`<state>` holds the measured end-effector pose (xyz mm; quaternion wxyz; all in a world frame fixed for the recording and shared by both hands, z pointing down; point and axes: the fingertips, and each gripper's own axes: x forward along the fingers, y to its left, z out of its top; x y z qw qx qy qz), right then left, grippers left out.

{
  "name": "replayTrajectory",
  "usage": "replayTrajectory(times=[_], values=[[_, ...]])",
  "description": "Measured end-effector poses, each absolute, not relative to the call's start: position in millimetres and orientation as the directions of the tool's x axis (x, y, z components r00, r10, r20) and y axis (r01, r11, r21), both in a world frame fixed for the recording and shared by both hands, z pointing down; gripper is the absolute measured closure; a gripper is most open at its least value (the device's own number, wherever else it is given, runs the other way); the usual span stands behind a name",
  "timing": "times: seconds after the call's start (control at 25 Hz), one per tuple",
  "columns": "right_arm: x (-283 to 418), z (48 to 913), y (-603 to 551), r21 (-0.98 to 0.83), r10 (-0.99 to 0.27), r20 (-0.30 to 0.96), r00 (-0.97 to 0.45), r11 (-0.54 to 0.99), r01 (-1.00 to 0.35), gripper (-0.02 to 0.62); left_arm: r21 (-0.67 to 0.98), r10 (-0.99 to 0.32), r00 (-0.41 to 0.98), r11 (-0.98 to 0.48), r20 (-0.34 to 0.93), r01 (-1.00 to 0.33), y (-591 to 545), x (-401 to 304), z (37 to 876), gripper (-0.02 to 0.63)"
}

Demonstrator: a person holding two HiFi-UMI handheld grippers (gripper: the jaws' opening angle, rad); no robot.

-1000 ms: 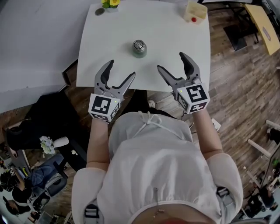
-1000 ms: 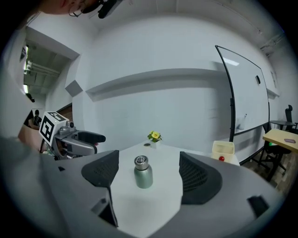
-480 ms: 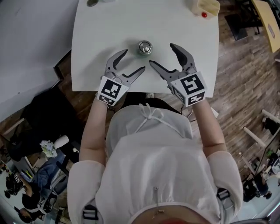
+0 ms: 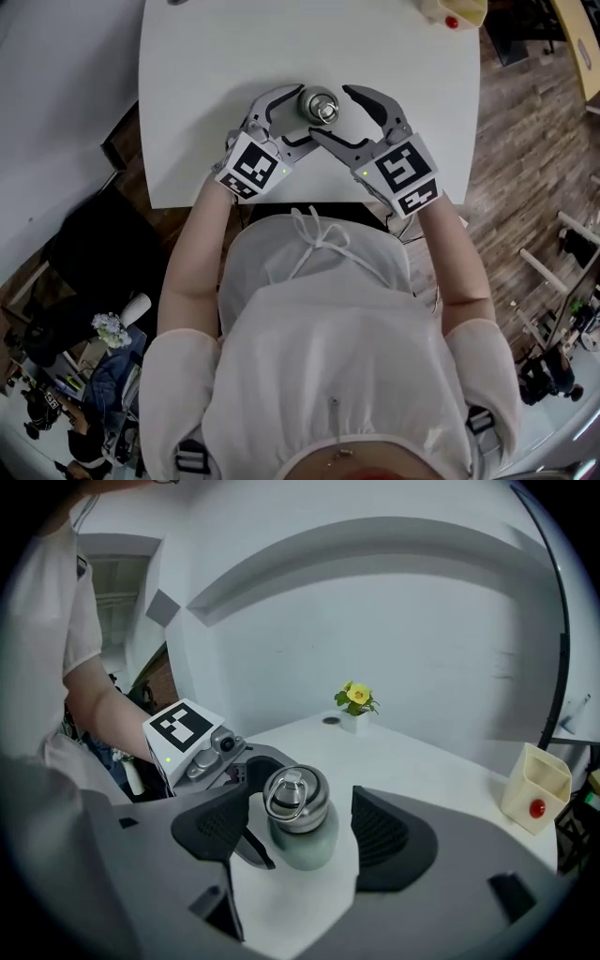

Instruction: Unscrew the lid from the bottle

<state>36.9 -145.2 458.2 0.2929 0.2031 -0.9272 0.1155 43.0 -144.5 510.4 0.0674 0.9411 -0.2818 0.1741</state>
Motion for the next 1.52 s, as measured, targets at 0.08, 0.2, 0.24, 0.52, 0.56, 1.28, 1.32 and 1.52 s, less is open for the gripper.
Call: replayTrajectory(times=[0.08,0.2,0.24,0.52,0.56,1.28,1.32,1.52], values=[[31.9,462.5,-147.1,-0.084,-0.301,0.623,-0.723,0.892,-0.444,0.273,0.024,-0.483,0.788,-0.847,0.383,-0.531,-147.1,45.2,516.0,0.222],[26.9,465.6,-147.6,-0.068,-0.293,0.660,-0.692,0.894,-0.443,0.307,0.016,-0.472,0.799,-0.858,0.372,-0.514,-150.1,45.7,517.4,0.224],[26.3,465.2,-147.4,-0.067,-0.287,0.667,-0.688,0.896,-0.440,0.320,0.015,-0.469,0.804,-0.861,0.367,-0.509,-150.5,46.6,517.2,0.229],[27.9,465.7,-143.5,-0.049,-0.235,0.724,-0.648,0.920,-0.389,0.351,0.021,-0.448,0.823,-0.874,0.350,-0.485,-148.3,48.9,517.3,0.238],[26.8,465.9,-142.5,-0.049,-0.223,0.733,-0.642,0.925,-0.377,0.351,0.022,-0.447,0.825,-0.875,0.346,-0.483,-147.4,47.9,517.1,0.238],[34.9,468.0,-132.5,0.069,0.011,0.918,-0.397,0.980,0.186,0.354,0.034,-0.424,0.839,-0.886,0.341,-0.462,-146.5,54.2,514.4,0.237],[35.2,467.8,-132.3,0.077,0.022,0.924,-0.382,0.968,0.241,0.354,0.036,-0.422,0.840,-0.887,0.341,-0.461,-147.0,54.3,514.5,0.237],[32.2,468.4,-129.4,0.093,0.037,0.953,-0.301,0.909,0.407,0.353,0.052,-0.410,0.841,-0.889,0.352,-0.455,-145.6,51.1,515.3,0.236]])
